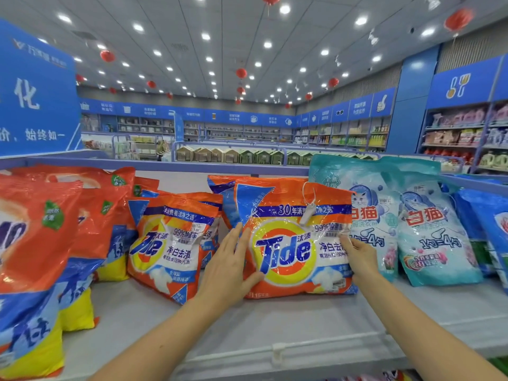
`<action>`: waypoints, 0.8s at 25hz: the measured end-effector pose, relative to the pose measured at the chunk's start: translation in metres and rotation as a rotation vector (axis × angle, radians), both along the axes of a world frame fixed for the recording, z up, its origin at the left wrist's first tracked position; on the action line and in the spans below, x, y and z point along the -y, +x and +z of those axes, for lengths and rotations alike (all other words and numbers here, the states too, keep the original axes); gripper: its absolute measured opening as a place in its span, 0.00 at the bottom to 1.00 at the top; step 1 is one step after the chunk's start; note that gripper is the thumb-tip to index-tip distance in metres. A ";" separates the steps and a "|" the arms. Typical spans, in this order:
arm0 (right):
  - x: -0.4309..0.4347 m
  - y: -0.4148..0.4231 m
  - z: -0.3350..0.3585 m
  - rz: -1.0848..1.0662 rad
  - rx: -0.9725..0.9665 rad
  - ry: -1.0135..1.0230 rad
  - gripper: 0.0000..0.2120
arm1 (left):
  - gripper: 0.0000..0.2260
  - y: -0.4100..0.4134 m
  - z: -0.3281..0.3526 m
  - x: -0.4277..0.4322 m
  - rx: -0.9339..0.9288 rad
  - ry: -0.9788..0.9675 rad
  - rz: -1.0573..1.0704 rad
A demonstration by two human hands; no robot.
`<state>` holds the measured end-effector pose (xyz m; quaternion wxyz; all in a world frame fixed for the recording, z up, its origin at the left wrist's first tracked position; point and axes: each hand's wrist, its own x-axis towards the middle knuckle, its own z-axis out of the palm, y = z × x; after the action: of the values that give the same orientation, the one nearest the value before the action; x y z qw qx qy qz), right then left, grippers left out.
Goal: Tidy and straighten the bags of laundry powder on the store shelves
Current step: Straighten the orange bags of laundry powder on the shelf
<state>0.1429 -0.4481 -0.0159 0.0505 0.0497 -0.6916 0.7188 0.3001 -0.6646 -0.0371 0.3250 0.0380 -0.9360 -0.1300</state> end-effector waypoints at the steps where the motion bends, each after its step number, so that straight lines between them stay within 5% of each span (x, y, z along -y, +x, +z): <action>1: -0.002 -0.002 -0.001 -0.006 -0.009 0.002 0.12 | 0.42 -0.003 -0.001 -0.004 0.014 0.138 0.015; 7: -0.001 0.002 0.000 0.003 -0.047 -0.002 0.09 | 0.30 -0.015 -0.003 0.004 0.334 0.957 -0.184; 20: 0.016 0.003 0.000 0.179 -0.122 0.210 0.13 | 0.18 -0.004 0.002 0.009 0.245 1.012 -0.013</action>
<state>0.1462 -0.4643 -0.0162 0.0226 0.1598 -0.7513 0.6399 0.2960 -0.6736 -0.0348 0.1530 0.1996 -0.7873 -0.5629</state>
